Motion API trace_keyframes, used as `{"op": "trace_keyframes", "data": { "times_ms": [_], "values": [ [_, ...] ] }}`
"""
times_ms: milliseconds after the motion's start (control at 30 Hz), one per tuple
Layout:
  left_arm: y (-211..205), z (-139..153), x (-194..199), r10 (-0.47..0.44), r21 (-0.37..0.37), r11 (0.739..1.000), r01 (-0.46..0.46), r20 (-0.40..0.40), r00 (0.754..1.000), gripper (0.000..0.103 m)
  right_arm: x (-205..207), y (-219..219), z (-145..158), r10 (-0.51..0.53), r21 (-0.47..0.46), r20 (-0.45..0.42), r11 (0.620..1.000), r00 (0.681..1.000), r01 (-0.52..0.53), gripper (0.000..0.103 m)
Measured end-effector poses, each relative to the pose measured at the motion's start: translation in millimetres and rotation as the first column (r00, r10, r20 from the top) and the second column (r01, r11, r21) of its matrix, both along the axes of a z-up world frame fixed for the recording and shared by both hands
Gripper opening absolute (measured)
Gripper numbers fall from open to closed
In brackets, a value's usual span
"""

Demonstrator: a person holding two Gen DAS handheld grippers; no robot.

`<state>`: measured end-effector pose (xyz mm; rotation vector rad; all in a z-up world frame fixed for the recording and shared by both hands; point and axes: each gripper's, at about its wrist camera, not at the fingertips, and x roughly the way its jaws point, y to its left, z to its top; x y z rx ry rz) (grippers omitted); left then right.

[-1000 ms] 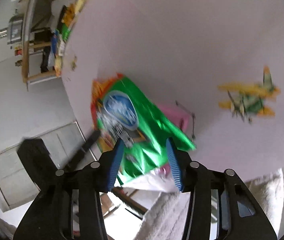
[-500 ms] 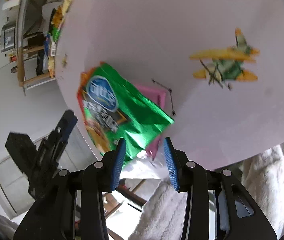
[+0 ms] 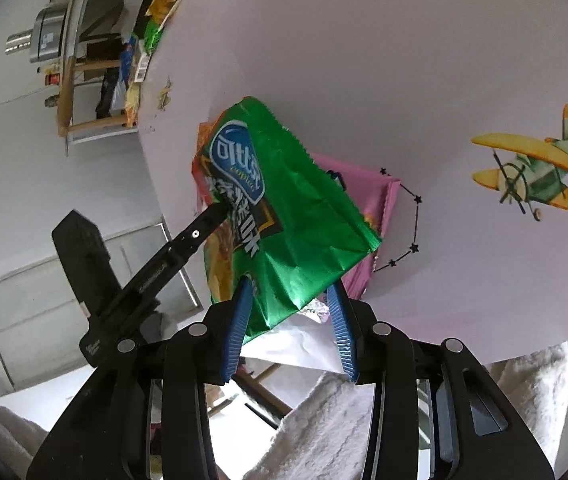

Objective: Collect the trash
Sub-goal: 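Grasp the orange chip bag with the left gripper while the right gripper grasps the green Copico bag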

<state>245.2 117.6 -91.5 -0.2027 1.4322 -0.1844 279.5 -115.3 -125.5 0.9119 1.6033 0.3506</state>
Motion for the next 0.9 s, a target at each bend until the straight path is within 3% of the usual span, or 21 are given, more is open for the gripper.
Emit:
{"op": "trace_keyframes", "data": {
  "times_ms": [300,700,900],
  "values": [
    [2.0,1.5,-3.6,-0.008,-0.008,1.000,0.008,0.011,1.000,0.041,6.0,13.5,7.7,0.008,0.037,0.052,0.999,0.999,-0.010,0.037],
    [1.7,3.0,-5.6,-0.018,-0.008,1.000,0.018,0.028,0.999,0.041,22.1,35.3,-27.6,-0.057,0.048,0.046,0.997,0.997,0.055,0.018],
    [4.9,3.9,-2.6,0.013,-0.040,0.999,-0.013,0.005,1.000,0.041,30.5,32.5,-23.8,-0.051,0.044,0.070,0.998,0.996,0.048,0.005]
  ]
}}
